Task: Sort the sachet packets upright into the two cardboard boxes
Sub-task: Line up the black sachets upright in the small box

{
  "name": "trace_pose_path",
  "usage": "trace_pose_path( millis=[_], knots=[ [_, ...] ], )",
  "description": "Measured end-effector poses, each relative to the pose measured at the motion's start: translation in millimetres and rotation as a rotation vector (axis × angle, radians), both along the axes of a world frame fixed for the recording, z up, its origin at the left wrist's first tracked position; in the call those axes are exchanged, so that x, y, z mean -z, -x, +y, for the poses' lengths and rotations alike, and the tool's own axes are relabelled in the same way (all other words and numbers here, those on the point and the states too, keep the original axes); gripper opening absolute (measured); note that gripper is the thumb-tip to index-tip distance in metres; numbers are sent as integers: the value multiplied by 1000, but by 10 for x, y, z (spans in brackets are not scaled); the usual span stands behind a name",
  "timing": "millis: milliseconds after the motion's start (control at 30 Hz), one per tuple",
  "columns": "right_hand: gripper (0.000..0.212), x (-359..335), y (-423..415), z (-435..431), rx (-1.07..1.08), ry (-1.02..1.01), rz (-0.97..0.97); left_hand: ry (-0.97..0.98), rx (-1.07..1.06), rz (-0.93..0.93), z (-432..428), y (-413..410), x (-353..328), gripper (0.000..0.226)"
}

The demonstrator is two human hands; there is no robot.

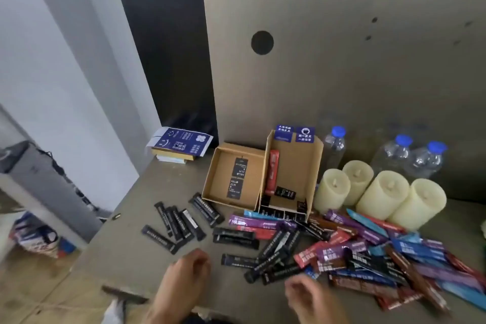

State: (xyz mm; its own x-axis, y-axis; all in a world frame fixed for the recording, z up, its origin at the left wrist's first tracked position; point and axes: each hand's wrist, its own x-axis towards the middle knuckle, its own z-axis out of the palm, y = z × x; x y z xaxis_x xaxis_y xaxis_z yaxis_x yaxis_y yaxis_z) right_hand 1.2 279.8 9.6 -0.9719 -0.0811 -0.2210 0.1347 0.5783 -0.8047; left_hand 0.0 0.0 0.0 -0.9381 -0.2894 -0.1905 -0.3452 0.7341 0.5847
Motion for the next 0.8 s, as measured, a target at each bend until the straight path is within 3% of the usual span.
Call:
trace_pose_path(
  millis=[133, 333, 533, 600, 667, 733, 800],
  knots=[
    [5, -234, 411, -428, -137, -76, 41, 58, 190, 158, 35, 412, -51, 20],
    [14, -73, 829, -921, -95, -213, 65, 279, 439, 169, -51, 887, 162, 42],
    [26, 66, 905, -1158, 38, -295, -7, 252, 557, 253, -265, 986, 262, 28],
    [14, -12, 879, -1212, 175, -154, -7, 157, 515, 276, -363, 981, 249, 19],
    [7, -118, 876, -1254, 269, 33, -33, -76, 421, 236, -426, 939, 127, 16],
    [15, -280, 914, -1324, 268, 233, -138, -345, 336, 118, -451, 909, -14, 16],
    [21, -421, 988, -1414, 242, 345, -215, -489, 325, 84, -479, 897, -123, 18]
  ],
)
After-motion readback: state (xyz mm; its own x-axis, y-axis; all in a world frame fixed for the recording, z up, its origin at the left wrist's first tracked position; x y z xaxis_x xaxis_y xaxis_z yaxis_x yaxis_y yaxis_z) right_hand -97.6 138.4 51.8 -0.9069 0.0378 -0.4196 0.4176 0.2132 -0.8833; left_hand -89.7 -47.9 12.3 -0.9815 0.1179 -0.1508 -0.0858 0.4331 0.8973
